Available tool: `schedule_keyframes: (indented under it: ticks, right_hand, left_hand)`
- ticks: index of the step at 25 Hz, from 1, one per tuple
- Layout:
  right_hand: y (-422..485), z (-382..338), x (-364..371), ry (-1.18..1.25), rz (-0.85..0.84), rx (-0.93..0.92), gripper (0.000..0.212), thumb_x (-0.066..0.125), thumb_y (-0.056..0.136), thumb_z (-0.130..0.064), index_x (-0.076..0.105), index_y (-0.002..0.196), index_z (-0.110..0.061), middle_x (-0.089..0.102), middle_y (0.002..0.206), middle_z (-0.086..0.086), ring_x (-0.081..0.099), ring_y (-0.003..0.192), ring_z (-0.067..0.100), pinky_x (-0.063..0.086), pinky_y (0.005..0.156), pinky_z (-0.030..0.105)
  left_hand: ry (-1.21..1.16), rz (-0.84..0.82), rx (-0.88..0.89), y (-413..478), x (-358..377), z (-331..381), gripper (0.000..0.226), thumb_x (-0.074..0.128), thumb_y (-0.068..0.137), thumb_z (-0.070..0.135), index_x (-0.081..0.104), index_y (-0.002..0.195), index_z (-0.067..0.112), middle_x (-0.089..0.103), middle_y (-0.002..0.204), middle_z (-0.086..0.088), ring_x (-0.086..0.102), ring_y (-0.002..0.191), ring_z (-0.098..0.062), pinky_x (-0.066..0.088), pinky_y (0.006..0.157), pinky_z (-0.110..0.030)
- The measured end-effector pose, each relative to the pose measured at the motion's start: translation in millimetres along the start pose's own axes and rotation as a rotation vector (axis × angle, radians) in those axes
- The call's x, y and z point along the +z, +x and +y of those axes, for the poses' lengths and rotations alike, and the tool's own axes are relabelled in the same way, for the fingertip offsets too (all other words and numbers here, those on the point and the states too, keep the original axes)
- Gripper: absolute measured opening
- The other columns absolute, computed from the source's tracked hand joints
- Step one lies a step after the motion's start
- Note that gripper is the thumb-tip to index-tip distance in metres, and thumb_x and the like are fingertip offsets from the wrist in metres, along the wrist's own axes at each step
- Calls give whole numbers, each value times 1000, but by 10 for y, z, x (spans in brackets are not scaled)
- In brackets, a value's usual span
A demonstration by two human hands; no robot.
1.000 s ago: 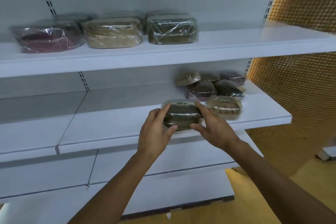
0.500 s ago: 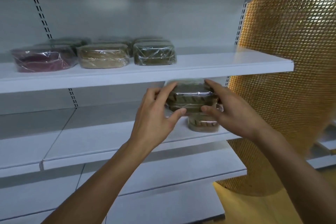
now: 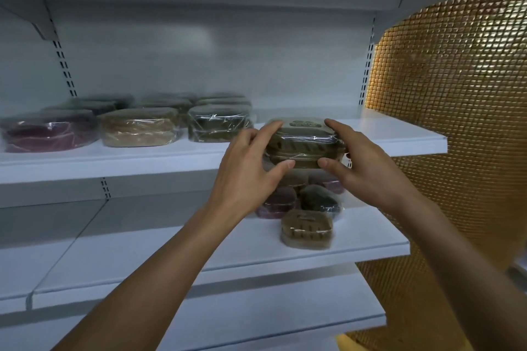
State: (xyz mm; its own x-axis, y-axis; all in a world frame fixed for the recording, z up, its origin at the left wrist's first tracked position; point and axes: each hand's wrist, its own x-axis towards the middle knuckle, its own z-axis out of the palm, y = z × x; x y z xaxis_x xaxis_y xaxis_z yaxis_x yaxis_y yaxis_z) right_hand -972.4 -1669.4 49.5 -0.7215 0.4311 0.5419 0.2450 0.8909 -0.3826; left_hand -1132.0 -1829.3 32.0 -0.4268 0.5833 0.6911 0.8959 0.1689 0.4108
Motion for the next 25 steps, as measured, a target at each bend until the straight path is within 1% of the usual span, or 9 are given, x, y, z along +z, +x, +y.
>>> schedule_keyframes:
  ticks: [3,5,7,11,15,18,21,23,25]
  right_hand:
    - [241,205,19,-24,-12,-21,69,61,94,-40,23,152,-35,43,147,0,43,130,18,38,104,36]
    - [414,317,67,-36,22,-48,67,61,94,-38,26,151,-32,41,149,0,41,132,18,38,105,35]
    - [569,413,146,-35,80,-71,64,62,94,-36,30,150,-32,39,149,1,45,130,19,41,104,35]
    - [813,509,321,-24,121,-106,61,61,94,-28,34,148,-30,38,147,4,44,129,22,41,104,34]
    - [1060,605,419,-61,-36,-140,68,49,99,-41,17,156,-22,34,153,5,37,135,25,36,109,38]
    - [1247,654,450,-50,-197,-112,80,44,96,-55,2,157,-23,22,158,4,30,141,27,35,110,46]
    - [1292,659,470,-81,-230,-62,83,39,94,-63,-7,156,-30,10,163,3,21,146,29,34,110,49]
    - [1202,635,482,-129,-154,-52,79,37,95,-62,-6,155,-33,6,164,4,18,146,29,36,106,50]
    - [1100,602,485,-146,-52,-81,73,39,97,-57,3,156,-31,9,164,5,17,146,29,40,103,50]
  left_hand:
    - [180,75,20,197,230,-41,67,67,86,51,43,146,33,47,132,0,39,124,-20,37,103,-34]
    - [315,144,29,320,345,-60,67,66,86,53,46,144,27,46,138,-4,36,129,-24,33,103,-39]
    - [396,192,45,456,412,-71,66,67,85,52,49,142,23,49,138,-5,37,128,-26,30,100,-40]
    - [504,148,66,763,459,-146,61,69,85,45,50,140,27,56,131,-4,43,123,-26,26,97,-38]
    - [700,120,52,1004,526,-175,54,66,86,47,54,135,27,60,124,-4,47,120,-28,22,92,-37]
    - [861,94,32,1152,613,-155,47,64,88,42,54,131,24,63,118,-5,48,116,-28,19,87,-38]
    - [893,110,13,1172,693,-154,48,65,88,31,52,133,22,63,115,-7,50,112,-29,19,85,-38]
    - [848,172,46,1088,688,-165,52,68,85,25,53,134,21,63,115,-7,53,110,-30,21,84,-38]
    - [782,254,98,973,661,-168,45,69,85,19,60,128,20,64,116,-7,56,108,-29,24,84,-36]
